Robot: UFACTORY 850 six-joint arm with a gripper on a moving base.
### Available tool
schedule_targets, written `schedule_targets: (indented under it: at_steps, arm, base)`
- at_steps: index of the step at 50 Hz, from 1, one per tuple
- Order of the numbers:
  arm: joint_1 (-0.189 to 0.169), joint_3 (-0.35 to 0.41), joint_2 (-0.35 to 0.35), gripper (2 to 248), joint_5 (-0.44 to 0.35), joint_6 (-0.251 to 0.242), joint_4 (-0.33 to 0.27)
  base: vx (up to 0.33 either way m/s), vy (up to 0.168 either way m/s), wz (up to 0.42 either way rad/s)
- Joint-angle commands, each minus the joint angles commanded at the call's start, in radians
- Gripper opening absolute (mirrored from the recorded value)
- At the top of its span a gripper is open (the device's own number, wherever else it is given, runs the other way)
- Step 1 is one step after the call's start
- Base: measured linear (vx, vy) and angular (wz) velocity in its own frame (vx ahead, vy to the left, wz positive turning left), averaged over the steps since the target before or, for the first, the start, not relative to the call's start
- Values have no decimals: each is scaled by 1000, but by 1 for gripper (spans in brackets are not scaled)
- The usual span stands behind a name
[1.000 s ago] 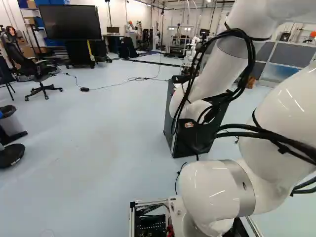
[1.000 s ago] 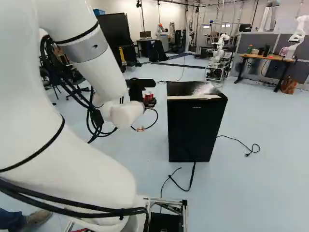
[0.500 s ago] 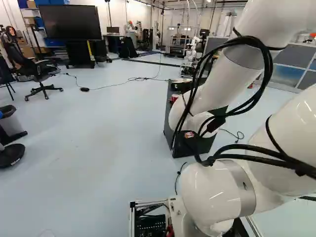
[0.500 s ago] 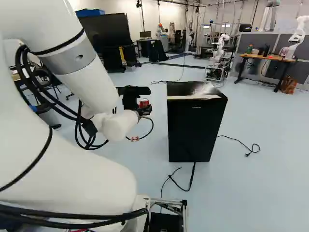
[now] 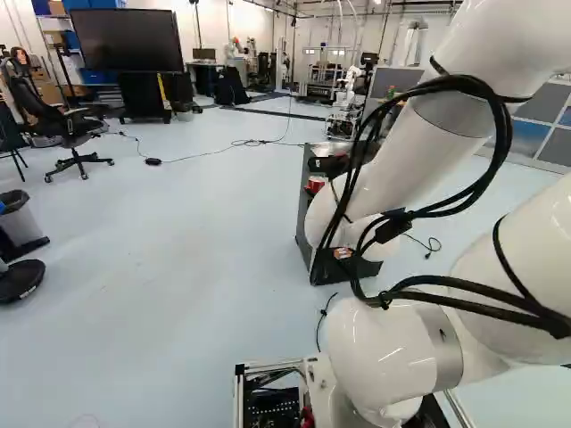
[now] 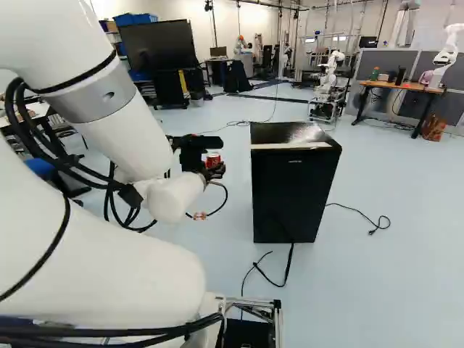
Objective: Grab a drink from the fridge
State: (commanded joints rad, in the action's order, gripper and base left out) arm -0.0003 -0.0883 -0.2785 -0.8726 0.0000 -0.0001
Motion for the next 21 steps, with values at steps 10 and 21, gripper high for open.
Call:
schedule_targets:
  at_steps: [10,21]
  arm:
    - [0,1,-1,93,0,0,0]
    - [0,1,-1,93,0,0,0]
  base:
    - [0,0,0]
    - [0,0,0]
